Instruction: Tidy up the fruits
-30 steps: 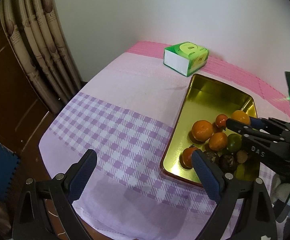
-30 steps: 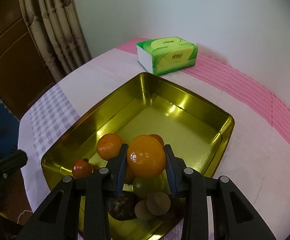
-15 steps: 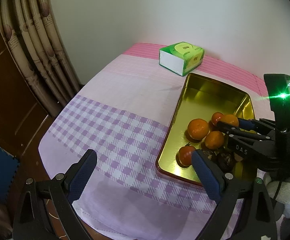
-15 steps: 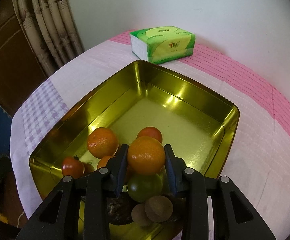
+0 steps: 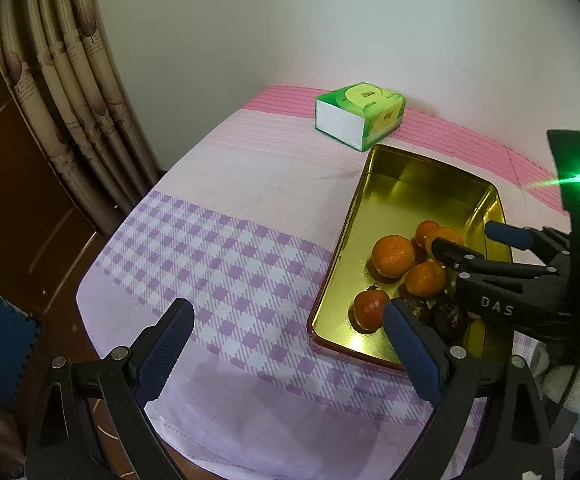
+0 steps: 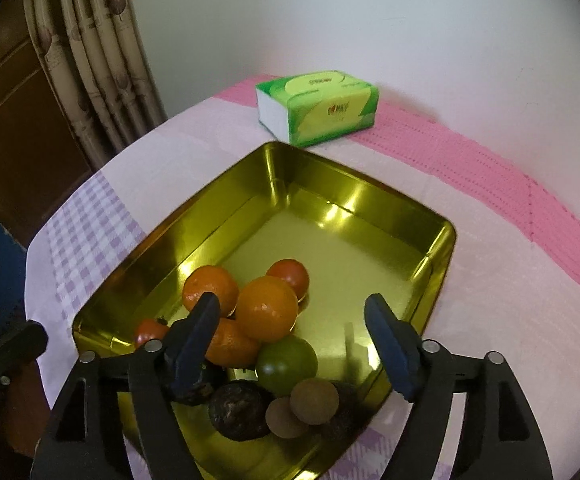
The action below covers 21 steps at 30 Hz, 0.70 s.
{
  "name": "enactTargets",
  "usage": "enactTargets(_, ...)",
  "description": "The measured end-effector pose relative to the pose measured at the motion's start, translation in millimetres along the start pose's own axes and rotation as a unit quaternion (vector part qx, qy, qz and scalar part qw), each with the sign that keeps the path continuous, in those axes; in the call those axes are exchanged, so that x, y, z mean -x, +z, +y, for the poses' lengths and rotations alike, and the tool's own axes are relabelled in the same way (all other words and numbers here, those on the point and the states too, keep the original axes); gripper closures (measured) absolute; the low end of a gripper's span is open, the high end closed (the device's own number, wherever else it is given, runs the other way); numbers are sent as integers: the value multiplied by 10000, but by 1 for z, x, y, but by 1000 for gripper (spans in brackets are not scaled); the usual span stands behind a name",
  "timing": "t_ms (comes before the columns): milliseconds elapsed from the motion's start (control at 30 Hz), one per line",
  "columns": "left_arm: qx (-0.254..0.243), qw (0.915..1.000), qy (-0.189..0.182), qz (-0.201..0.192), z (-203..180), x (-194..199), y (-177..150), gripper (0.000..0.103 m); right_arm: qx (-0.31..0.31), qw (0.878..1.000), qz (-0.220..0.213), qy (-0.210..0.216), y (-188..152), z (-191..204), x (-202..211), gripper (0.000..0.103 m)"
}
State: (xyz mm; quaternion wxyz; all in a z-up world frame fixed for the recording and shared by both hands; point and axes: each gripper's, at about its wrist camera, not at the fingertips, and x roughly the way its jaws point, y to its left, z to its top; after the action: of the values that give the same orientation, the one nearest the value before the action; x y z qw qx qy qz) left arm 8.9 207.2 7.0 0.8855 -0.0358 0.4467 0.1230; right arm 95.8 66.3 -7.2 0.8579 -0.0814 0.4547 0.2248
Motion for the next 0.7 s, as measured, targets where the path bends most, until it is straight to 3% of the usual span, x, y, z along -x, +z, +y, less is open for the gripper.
enactTargets(233, -35, 10000, -51, -7, -3, 2, 0, 9, -254, 9995, -48, -155, -8, -5, 27, 9)
enactTargets(700, -277, 9996, -95, -27, -19, 8, -6, 9, -333, 9984, -75, -446, -55, -13, 74, 4)
